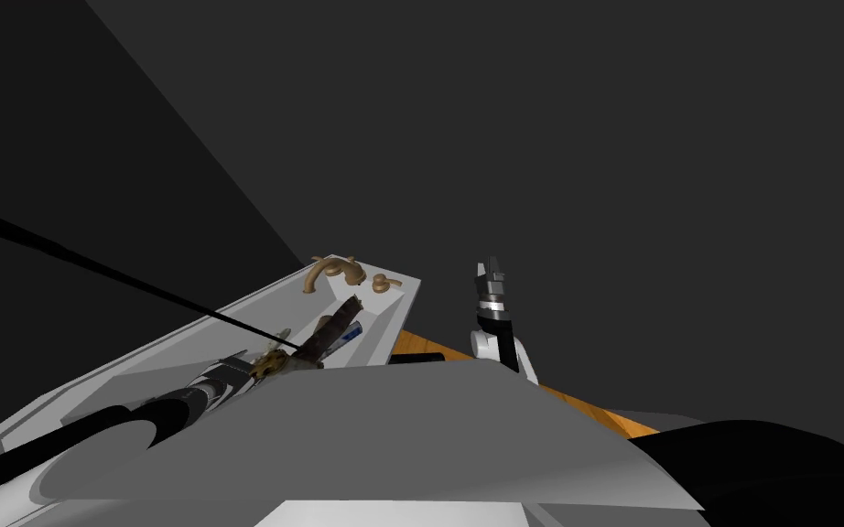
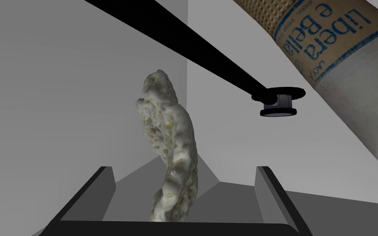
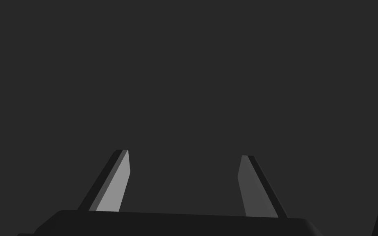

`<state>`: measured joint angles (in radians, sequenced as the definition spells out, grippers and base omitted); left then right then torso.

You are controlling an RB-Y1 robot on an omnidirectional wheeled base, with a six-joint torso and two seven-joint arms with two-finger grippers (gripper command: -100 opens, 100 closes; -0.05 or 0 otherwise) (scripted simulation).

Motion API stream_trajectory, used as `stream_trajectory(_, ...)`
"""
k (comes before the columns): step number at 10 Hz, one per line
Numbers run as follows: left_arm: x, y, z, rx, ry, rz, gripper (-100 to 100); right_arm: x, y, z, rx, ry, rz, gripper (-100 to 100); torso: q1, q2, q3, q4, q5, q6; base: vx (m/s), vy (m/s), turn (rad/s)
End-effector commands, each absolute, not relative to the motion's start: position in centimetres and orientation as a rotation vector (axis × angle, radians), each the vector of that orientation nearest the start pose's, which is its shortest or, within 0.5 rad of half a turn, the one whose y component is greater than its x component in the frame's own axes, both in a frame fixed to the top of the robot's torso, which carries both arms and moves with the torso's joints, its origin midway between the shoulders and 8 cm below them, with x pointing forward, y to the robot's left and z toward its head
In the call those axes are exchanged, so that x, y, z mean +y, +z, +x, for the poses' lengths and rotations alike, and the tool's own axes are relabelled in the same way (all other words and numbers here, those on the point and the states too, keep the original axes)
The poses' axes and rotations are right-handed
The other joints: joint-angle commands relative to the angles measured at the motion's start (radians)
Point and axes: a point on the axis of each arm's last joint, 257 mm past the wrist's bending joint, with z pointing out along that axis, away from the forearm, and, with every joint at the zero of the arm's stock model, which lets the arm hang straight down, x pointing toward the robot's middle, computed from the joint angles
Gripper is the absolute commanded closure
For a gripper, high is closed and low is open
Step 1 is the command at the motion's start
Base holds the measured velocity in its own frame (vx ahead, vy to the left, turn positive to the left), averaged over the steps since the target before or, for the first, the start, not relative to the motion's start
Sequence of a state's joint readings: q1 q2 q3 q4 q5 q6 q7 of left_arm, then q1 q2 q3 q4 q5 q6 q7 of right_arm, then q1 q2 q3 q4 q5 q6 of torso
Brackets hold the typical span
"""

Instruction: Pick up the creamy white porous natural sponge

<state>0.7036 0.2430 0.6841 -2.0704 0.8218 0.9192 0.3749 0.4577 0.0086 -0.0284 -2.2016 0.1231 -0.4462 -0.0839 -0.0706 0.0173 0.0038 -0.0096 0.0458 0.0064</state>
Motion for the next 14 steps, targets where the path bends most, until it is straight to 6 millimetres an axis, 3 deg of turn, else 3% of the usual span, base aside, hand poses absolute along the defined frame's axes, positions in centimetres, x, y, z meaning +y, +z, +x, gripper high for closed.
stream_trajectory(1,53.53,-32.31,19.31,0.61,-0.795,-2.473,-100,-27.75,-0.83,37.15,0.716,1.264,0.698,0,0.0,0.0,0.0,0.0,0.0,0.0,0.0,0.0,0.0)
stream_trajectory(14,53.83,-32.26,18.96,0.603,-0.785,-2.477,-100,-27.75,-0.83,37.15,0.716,1.264,0.698,0,-0.001,0.0,0.0,0.0,0.0,0.0,-0.003,0.003,-0.009)
